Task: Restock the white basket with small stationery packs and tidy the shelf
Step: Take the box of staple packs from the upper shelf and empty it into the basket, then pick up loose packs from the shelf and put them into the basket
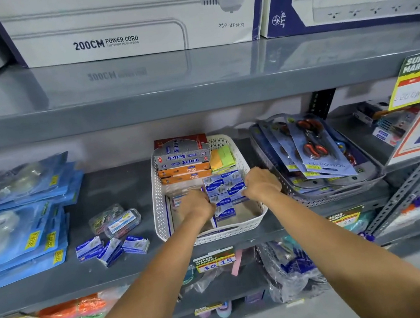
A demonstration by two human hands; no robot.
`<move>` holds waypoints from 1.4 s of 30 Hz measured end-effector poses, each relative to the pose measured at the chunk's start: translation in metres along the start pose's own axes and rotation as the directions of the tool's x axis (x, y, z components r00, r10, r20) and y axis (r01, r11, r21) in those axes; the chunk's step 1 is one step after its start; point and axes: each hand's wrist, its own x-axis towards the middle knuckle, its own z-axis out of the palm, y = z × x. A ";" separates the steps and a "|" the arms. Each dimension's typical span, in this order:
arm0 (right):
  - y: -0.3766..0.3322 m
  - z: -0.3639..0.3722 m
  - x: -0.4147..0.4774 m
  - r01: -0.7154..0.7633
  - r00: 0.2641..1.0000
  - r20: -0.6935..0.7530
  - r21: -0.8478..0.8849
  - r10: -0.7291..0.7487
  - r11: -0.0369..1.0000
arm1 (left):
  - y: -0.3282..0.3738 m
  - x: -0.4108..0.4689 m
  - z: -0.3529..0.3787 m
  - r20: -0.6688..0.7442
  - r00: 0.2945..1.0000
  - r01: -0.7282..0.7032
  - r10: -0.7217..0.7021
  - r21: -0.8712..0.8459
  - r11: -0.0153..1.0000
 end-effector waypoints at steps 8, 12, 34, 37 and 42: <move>-0.005 0.004 0.001 0.036 0.998 -0.033 -0.270 -0.047 0.962 | -0.002 0.009 0.012 -0.027 0.999 -0.013 0.018 0.171 0.985; -0.003 0.004 0.004 0.056 0.997 -0.025 -0.302 -0.066 0.952 | -0.001 0.009 0.014 -0.076 0.997 -0.001 0.022 0.271 0.962; -0.124 0.036 -0.063 0.556 0.818 -0.175 -0.004 -0.548 0.831 | -0.170 -0.048 -0.104 -0.521 0.702 -0.247 0.485 0.461 0.852; -0.150 0.058 -0.081 0.683 0.729 -0.103 0.056 -0.677 0.728 | -0.217 -0.059 -0.111 -0.434 0.820 -0.145 0.373 0.472 0.869; -0.178 0.095 -0.104 0.802 0.598 0.092 -0.051 -0.796 0.596 | -0.268 -0.064 -0.101 -0.280 0.935 -0.031 0.220 0.552 0.834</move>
